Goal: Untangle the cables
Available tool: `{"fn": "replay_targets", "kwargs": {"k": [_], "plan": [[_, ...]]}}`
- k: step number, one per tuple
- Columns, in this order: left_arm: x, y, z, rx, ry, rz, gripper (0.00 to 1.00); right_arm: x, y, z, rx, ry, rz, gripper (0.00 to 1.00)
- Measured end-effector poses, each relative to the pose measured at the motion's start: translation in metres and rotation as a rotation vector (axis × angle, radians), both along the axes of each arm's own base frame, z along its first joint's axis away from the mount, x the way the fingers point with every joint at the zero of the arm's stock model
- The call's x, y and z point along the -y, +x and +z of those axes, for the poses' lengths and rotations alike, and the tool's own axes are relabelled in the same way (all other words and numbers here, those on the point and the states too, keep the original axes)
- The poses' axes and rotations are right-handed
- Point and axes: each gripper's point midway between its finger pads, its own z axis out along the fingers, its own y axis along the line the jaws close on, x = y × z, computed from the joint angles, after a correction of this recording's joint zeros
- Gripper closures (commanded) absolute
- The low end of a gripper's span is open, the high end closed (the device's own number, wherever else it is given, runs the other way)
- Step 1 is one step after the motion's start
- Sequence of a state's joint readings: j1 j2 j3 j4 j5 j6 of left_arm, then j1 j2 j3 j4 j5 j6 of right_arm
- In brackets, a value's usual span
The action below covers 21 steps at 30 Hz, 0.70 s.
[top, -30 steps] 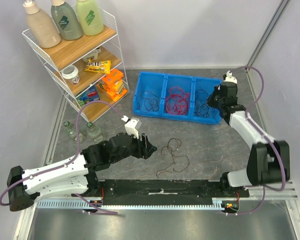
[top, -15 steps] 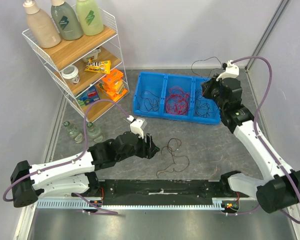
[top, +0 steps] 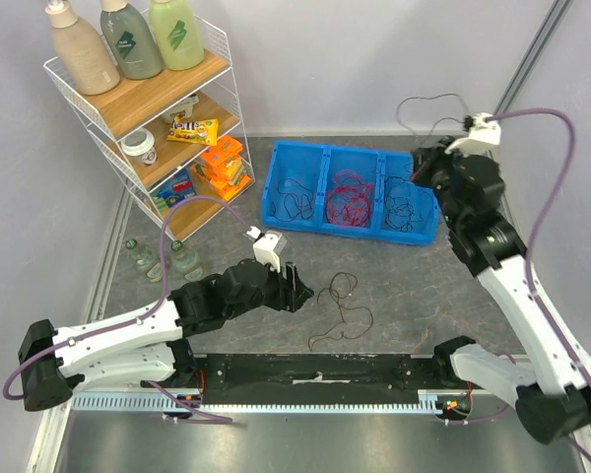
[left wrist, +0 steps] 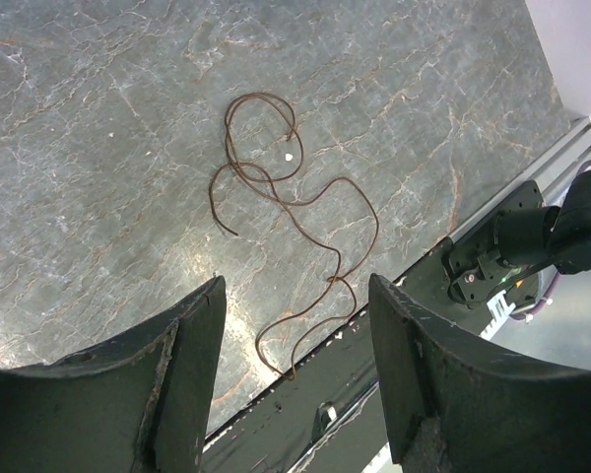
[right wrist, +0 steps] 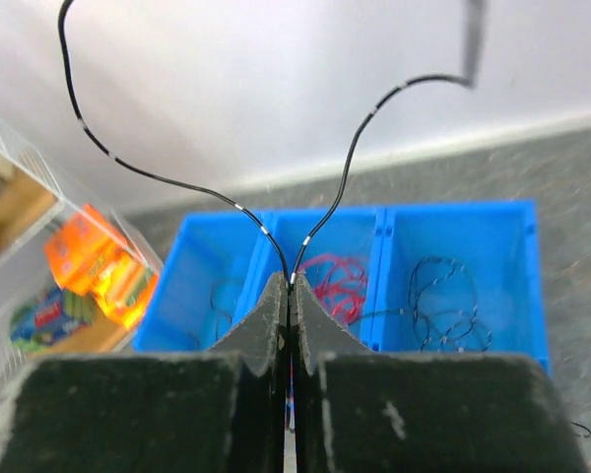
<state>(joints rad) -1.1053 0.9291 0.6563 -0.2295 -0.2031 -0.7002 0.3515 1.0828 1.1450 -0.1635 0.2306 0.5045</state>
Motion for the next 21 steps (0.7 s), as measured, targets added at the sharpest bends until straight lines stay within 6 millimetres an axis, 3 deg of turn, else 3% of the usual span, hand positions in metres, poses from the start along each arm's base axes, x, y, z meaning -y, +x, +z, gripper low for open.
{"fn": "replay_targets", "kwargs": {"k": [4,7,10,14,17,21], "plan": [[0.001,0.0,-0.001,-0.003,0.004,-0.001,0.35,0.02,-0.029,0.059,0.145,0.04,-0.04,1.0],[0.001,0.0,-0.005,-0.009,0.012,-0.004,0.35,0.022,-0.036,0.084,0.213,0.067,-0.039,1.0],[0.001,0.0,-0.005,-0.01,0.014,-0.004,0.35,0.02,-0.027,0.08,0.204,0.064,-0.044,1.0],[0.0,-0.001,-0.001,-0.004,0.003,-0.003,0.34,0.011,-0.003,0.05,0.122,0.035,-0.045,1.0],[-0.001,-0.001,0.004,0.004,-0.011,-0.002,0.34,0.011,0.002,0.038,0.088,0.008,-0.051,1.0],[-0.002,0.0,0.007,0.01,-0.019,0.003,0.34,0.021,-0.005,0.053,0.119,-0.009,-0.083,1.0]]}}
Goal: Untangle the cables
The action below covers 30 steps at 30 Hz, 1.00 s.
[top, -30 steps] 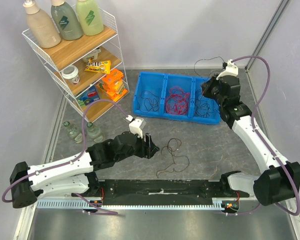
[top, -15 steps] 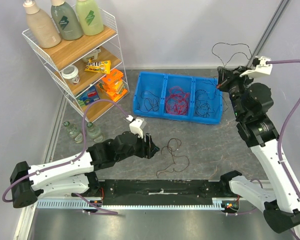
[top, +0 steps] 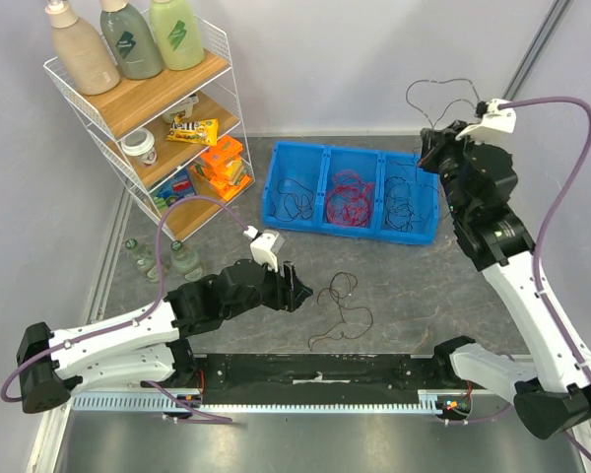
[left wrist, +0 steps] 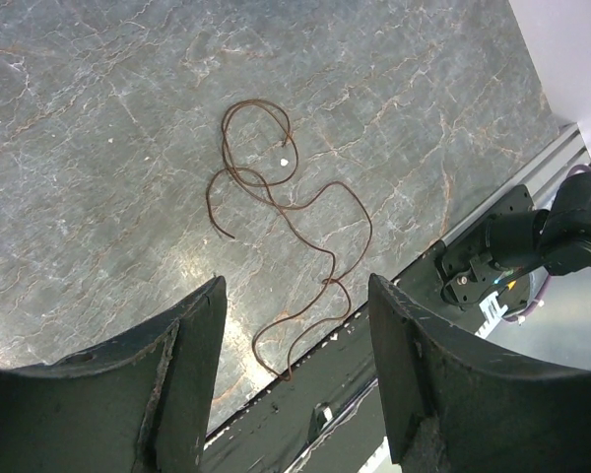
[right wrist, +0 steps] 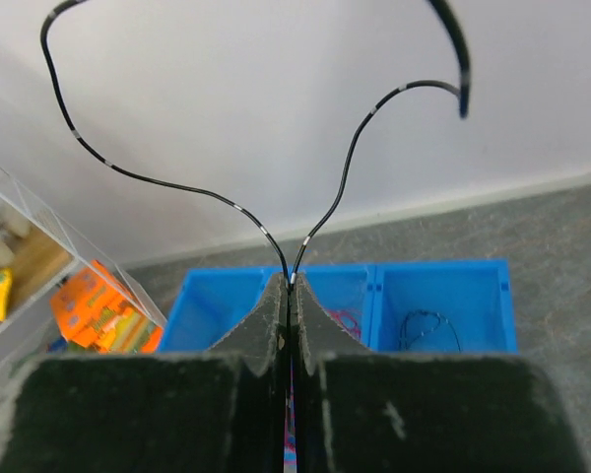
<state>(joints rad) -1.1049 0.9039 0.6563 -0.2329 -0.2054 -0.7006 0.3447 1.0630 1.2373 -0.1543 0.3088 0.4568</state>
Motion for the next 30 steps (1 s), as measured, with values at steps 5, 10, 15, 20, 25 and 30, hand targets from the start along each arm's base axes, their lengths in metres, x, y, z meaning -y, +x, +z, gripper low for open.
{"fn": "replay_targets", "kwargs": {"k": [5,10,15,20,25,30], "plan": [[0.0,0.002,-0.002,-0.003,0.005,0.004,0.35,0.006,-0.022,0.058,0.129,0.029,0.013,1.0],[0.002,0.001,-0.008,-0.015,0.023,-0.002,0.35,0.012,-0.032,0.08,0.182,0.033,0.001,1.0],[0.001,0.001,-0.006,-0.012,0.018,0.0,0.34,0.008,-0.021,0.069,0.148,0.021,0.004,1.0],[0.0,0.001,-0.003,-0.005,0.007,0.002,0.34,0.001,-0.006,0.062,0.108,-0.003,0.013,1.0],[0.0,0.002,-0.003,-0.006,0.009,0.004,0.34,0.003,-0.014,0.106,0.183,0.004,0.016,1.0],[0.001,0.002,-0.005,-0.008,0.013,0.003,0.34,0.013,-0.042,0.148,0.291,0.038,0.016,1.0]]}}
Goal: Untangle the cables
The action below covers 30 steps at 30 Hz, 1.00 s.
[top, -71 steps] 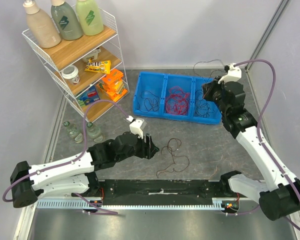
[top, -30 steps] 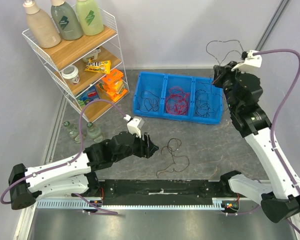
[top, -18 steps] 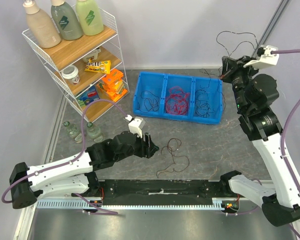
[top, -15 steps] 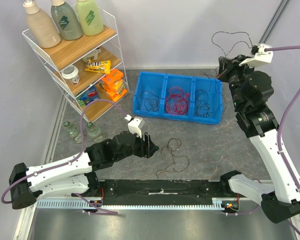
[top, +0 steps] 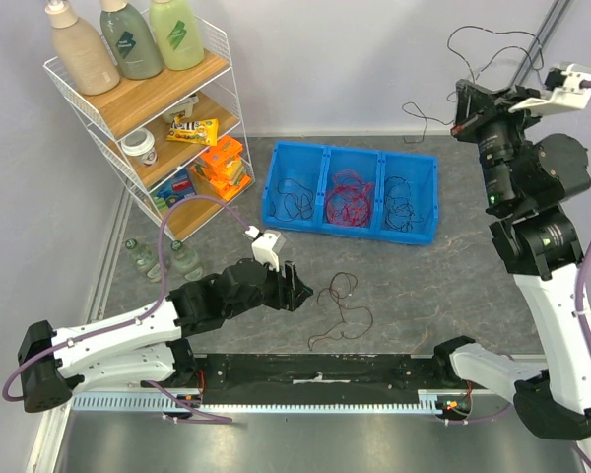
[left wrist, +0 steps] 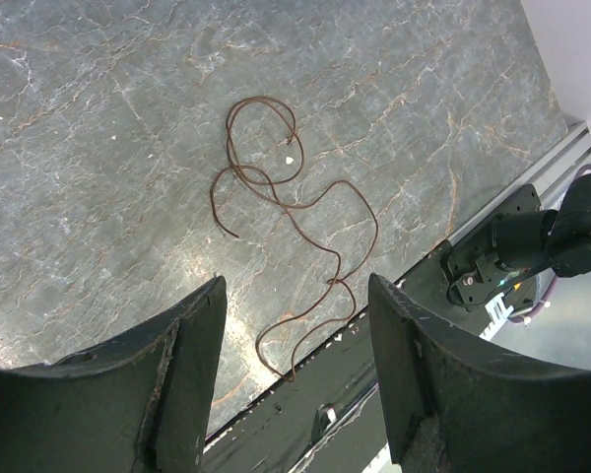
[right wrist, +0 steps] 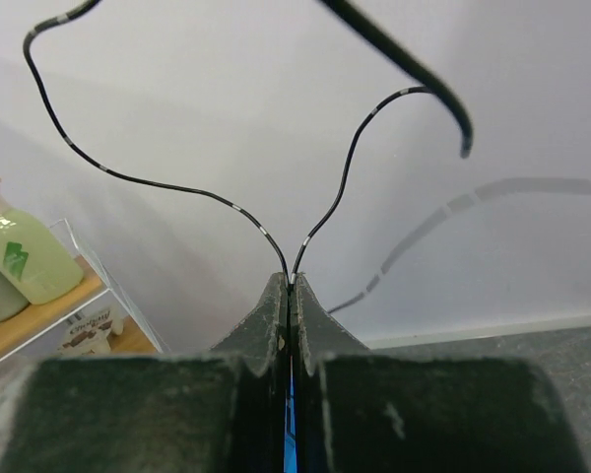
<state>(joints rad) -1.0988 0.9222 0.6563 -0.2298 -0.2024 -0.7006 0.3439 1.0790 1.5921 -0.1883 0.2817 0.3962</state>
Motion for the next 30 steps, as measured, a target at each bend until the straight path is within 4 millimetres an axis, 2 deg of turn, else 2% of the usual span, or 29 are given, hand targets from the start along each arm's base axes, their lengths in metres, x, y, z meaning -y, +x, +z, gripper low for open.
{"fn": "replay_targets", "kwargs": {"k": [3,5,7,10,14,17,19,24,30], "plan": [[0.0,0.0,0.0,0.0,0.0,0.0,0.34,0.003,-0.007,0.003,0.021,0.01,-0.003,1.0],[0.0,0.0,0.0,0.0,0.0,0.0,0.34,0.003,-0.005,-0.007,0.013,0.012,-0.007,1.0],[0.0,0.0,0.0,0.001,-0.001,0.0,0.34,0.0,0.003,-0.025,-0.018,0.012,-0.006,1.0],[-0.001,0.0,0.003,0.005,-0.009,0.0,0.34,-0.008,0.026,-0.064,-0.098,0.01,-0.003,1.0],[-0.003,-0.001,0.008,0.014,-0.025,0.002,0.34,-0.02,0.063,-0.134,-0.255,0.005,-0.004,1.0],[-0.005,-0.002,0.011,0.021,-0.036,0.005,0.34,-0.015,0.077,-0.177,-0.348,0.018,-0.027,1.0],[-0.007,-0.003,0.013,0.024,-0.042,0.005,0.34,-0.007,0.08,-0.195,-0.383,0.031,-0.049,1.0],[-0.01,-0.002,0.011,0.024,-0.042,0.009,0.34,0.014,0.084,-0.216,-0.415,0.06,-0.1,1.0],[-0.01,-0.002,0.01,0.023,-0.041,0.01,0.34,0.03,0.08,-0.218,-0.41,0.071,-0.135,1.0]]}}
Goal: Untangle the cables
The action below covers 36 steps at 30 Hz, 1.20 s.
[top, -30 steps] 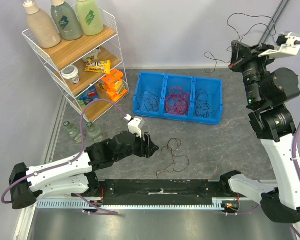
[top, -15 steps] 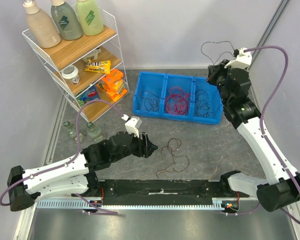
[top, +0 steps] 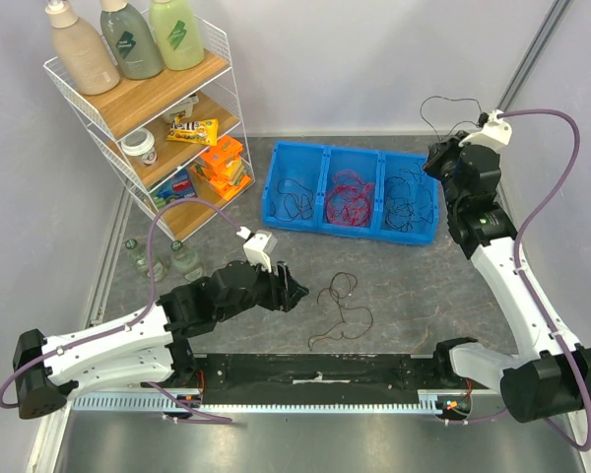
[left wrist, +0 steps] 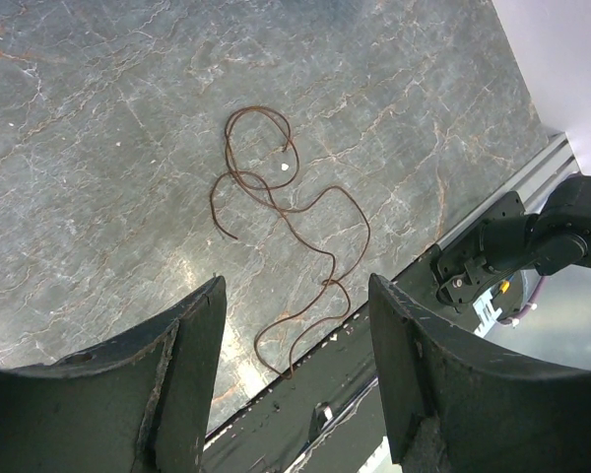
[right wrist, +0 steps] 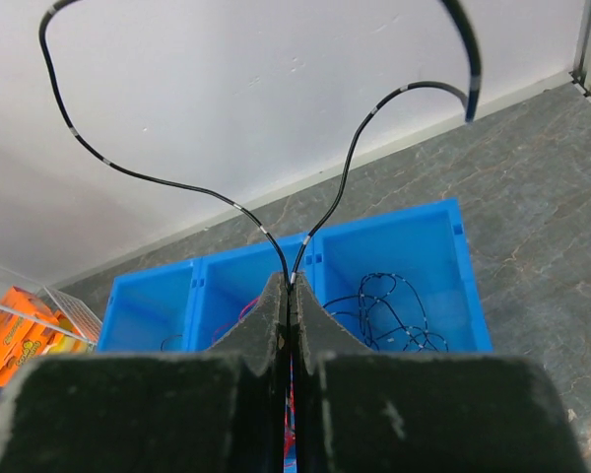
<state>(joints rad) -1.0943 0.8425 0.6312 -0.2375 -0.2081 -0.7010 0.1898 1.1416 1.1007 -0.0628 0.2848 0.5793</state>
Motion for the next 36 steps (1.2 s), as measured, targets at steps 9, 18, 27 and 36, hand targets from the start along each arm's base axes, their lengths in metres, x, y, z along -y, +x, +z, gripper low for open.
{"fn": "replay_targets", "kwargs": {"k": [9,18,27,36], "plan": [[0.001,0.0,-0.003,-0.005,0.01,0.0,0.34,0.0,0.003,-0.011,-0.007,-0.001,0.024,1.0],[0.001,0.0,-0.006,-0.009,0.017,-0.001,0.34,-0.007,0.004,-0.085,-0.169,-0.036,0.07,1.0],[0.002,0.0,-0.007,-0.01,0.014,-0.003,0.34,-0.006,-0.007,-0.178,-0.462,-0.104,0.093,1.0],[0.002,0.0,-0.014,-0.02,0.027,-0.005,0.34,-0.006,-0.011,-0.272,-0.842,-0.207,0.152,0.99]]}}
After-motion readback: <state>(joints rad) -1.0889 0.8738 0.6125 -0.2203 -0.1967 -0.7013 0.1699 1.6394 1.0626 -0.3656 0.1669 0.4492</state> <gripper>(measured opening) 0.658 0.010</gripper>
